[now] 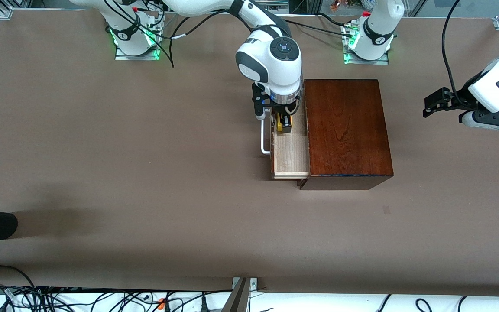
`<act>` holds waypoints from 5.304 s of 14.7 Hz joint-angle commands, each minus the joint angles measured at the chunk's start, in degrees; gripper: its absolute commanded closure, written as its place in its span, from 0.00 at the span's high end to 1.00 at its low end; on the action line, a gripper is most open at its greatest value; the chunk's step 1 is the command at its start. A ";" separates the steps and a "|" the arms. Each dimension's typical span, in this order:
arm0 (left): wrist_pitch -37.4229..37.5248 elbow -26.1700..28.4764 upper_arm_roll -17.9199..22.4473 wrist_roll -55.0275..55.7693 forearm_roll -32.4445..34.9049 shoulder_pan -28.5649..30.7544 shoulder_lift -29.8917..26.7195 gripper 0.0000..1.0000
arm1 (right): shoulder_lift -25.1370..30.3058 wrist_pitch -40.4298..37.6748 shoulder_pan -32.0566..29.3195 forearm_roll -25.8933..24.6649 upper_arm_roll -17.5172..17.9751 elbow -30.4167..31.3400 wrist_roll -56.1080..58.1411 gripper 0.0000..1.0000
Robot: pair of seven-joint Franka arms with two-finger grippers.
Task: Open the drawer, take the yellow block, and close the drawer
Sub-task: 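Close the right gripper on the yellow cube and lift it, then carry the cube with the right gripper while the left gripper reaches the drawer, then set the cube down with the right gripper while the left gripper pushes the drawer, then push the drawer fully shut with the left gripper and withdraw it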
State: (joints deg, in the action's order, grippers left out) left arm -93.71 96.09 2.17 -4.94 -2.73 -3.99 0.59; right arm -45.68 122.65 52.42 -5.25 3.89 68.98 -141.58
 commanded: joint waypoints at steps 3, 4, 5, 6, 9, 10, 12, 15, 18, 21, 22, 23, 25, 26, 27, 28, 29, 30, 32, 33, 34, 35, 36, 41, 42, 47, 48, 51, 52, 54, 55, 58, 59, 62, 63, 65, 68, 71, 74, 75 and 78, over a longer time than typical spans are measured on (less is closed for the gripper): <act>0.90 -1.87 -0.41 0.37 0.44 0.30 0.90 1.00 | 0.50 -1.70 -0.12 -0.64 -0.28 -2.45 -0.90 0.00; 0.90 -2.31 -0.41 0.28 0.44 0.21 0.90 1.00 | 1.12 -3.10 -0.21 -0.21 -0.11 -2.54 -0.98 0.00; 0.99 -2.40 -0.41 0.28 0.44 0.13 0.90 1.00 | 2.34 -4.86 -0.56 -0.03 0.16 -3.58 -0.98 0.00; 0.99 -2.48 -0.41 0.28 0.44 -0.22 0.90 1.00 | 3.14 -7.49 -1.00 0.58 0.42 -5.16 -0.90 0.00; 0.99 -2.49 -0.41 0.10 0.35 -0.23 0.99 1.00 | 6.38 -13.13 -3.36 2.25 0.51 -7.02 3.21 0.00; 0.99 -2.49 -0.41 0.19 0.00 -0.31 1.42 1.00 | 7.27 -13.57 -4.68 2.78 0.51 -7.02 5.85 0.00; 0.99 -2.66 -0.32 0.01 -0.18 -0.23 2.22 1.00 | 9.55 -16.28 -7.84 4.18 0.33 -6.67 15.48 0.00; 3.35 -2.84 -0.41 -2.17 -0.26 -0.23 2.04 1.00 | 11.93 -23.66 -15.65 8.66 0.07 -6.49 35.86 0.00; 9.59 -3.63 -1.20 -5.34 -2.44 -1.62 2.13 1.00 | 14.12 -30.26 -25.05 11.92 -0.10 -5.09 58.01 0.00; 9.08 -3.89 -4.00 -9.91 -4.48 -5.14 3.62 1.00 | 17.28 -30.80 -32.88 11.84 -1.41 -0.09 79.80 0.00; 8.81 -4.50 -5.15 -10.00 -5.00 -6.72 5.10 1.00 | 17.73 -30.80 -34.12 11.84 -3.16 1.23 87.18 0.00; 8.20 -6.86 -6.11 -10.70 -6.75 -8.38 7.82 1.00 | 17.65 -30.72 -34.92 11.92 -6.05 2.03 94.92 0.00; 7.93 -13.00 -7.26 -14.21 -8.43 -12.07 13.35 1.00 | 16.69 -29.93 -36.93 11.93 -10.37 2.30 109.25 0.00; 6.71 -15.21 -7.53 -15.96 -8.52 -13.92 15.47 1.00 | 15.90 -29.23 -39.47 11.93 -10.82 2.21 114.63 0.00; 4.61 -16.62 -7.62 -17.81 -8.61 -15.33 17.32 1.00 | 14.93 -27.74 -42.37 12.01 -10.83 2.21 119.99 0.00; 2.50 -16.72 -7.88 -19.39 -9.13 -16.48 18.38 1.00 | 13.70 -26.16 -44.83 12.10 -10.83 2.30 125.26 0.00; -0.65 -16.72 -8.40 -21.67 -9.23 -17.79 19.52 1.00 | 12.30 -24.23 -47.38 12.10 -10.83 2.30 130.80 0.00; -3.73 -16.72 -8.93 -24.39 -9.14 -19.28 20.58 1.00 | 10.81 -22.04 -48.71 12.19 -10.83 2.30 135.29 0.00; -8.57 -16.64 -9.11 -29.23 -9.05 -23.41 23.47 1.00 | 7.47 -17.29 -50.48 12.45 -10.83 2.21 141.46 0.00; -10.94 -16.72 -9.20 -32.39 -8.88 -25.52 25.05 1.00 | 5.71 -15.01 -50.83 12.71 -10.83 2.21 144.01 0.00; -13.58 -16.55 -9.20 -36.25 -8.62 -27.89 26.29 1.00 | 3.95 -12.37 -51.10 13.59 -10.83 2.30 146.73 0.00; -16.04 -16.46 -9.11 -39.24 -8.44 -29.22 28.04 1.00 | 2.54 -10.26 -51.19 14.81 -10.74 2.56 148.76 0.00; -18.41 -16.63 -9.11 -43.01 -8.44 -30.19 30.58 1.00 | 1.66 -7.89 -51.19 15.43 -10.83 3.69 149.91 0.00; -28.10 -15.84 -9.11 -48.33 1.22 -36.26 36.13 1.00 | 0.16 4.17 -51.01 15.53 -10.74 10.82 153.88 0.00; -28.10 -15.41 -9.11 -48.41 1.32 -36.18 36.58 1.00 | -0.19 4.18 -51.10 15.53 -10.83 10.82 153.88 0.00; -22.94 -11.36 -7.54 -48.50 1.32 -34.51 35.53 1.00 | -1.34 4.44 -51.10 15.53 -10.83 10.82 153.88 0.25; -20.74 -11.45 -7.53 -48.41 1.32 -33.90 35.01 1.00 | -1.51 4.44 -51.10 15.53 -10.74 10.82 153.88 0.35; -15.72 -11.54 -6.83 -48.68 1.41 -33.02 34.39 1.00 | -2.04 4.44 -51.10 15.53 -10.83 10.73 153.44 0.54; -15.36 -11.54 -6.65 -49.03 1.41 -32.40 34.39 1.00 | -2.04 4.44 -51.10 15.62 -10.83 10.73 153.01 0.66; -14.49 -11.54 -6.57 -49.29 1.41 -31.35 34.39 1.00 | -1.87 4.35 -50.92 15.62 -10.74 10.56 152.91 1.00; -13.09 -11.71 -6.56 -49.29 1.58 -30.99 34.39 1.00 | -1.26 4.18 -50.92 15.62 -10.74 10.38 153.17 1.00; -9.83 -11.80 -6.57 -49.21 5.18 -30.02 34.21 1.00 | 3.39 0.07 -50.40 14.83 -10.92 9.95 153.26 1.00; -9.56 -11.80 -6.56 -49.21 5.36 -29.50 34.21 1.00 | 5.84 -2.39 -50.31 14.65 -10.92 9.94 153.18 1.00; -9.47 -11.80 -6.56 -49.12 5.36 -29.23 34.21 1.00 | 13.49 -10.03 -50.31 13.25 -11.09 10.03 153.18 1.00; -9.38 -11.80 -6.48 -49.03 5.36 -29.14 34.04 1.00 | 15.69 -13.45 -50.39 12.29 -11.09 9.94 152.57 1.00; -7.72 -11.80 -6.56 -48.41 5.36 -28.18 33.68 1.00 | 20.35 -18.12 -50.48 11.75 -11.09 10.03 149.33 1.00; -7.45 -11.80 -6.65 -48.50 5.36 -27.12 33.51 1.00 | 24.58 -22.45 -50.48 11.49 -11.97 9.94 143.70 1.00; -7.45 -11.89 -6.65 -48.15 5.01 -27.12 32.98 1.00 | 27.13 -25.96 -50.31 7.19 -11.62 9.94 140.00 1.00; -7.36 -12.15 -6.91 -41.68 4.31 -26.86 28.52 1.00 | 29.50 -31.14 -50.22 7.00 -11.09 10.20 139.11 1.00; -6.58 -12.15 -7.00 -38.34 4.05 -26.86 26.24 1.00 | 30.47 -32.20 -50.05 7.00 -10.22 10.38 139.20 1.00; 0.17 -13.29 -6.56 -26.48 1.58 -25.99 20.34 1.00 | 32.32 -33.00 -49.43 7.00 -9.34 12.22 138.94 1.00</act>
State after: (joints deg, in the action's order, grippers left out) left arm -97.56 81.95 -4.50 -38.20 0.02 -30.94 26.22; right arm -16.39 90.20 2.42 2.80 -6.17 77.66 -1.55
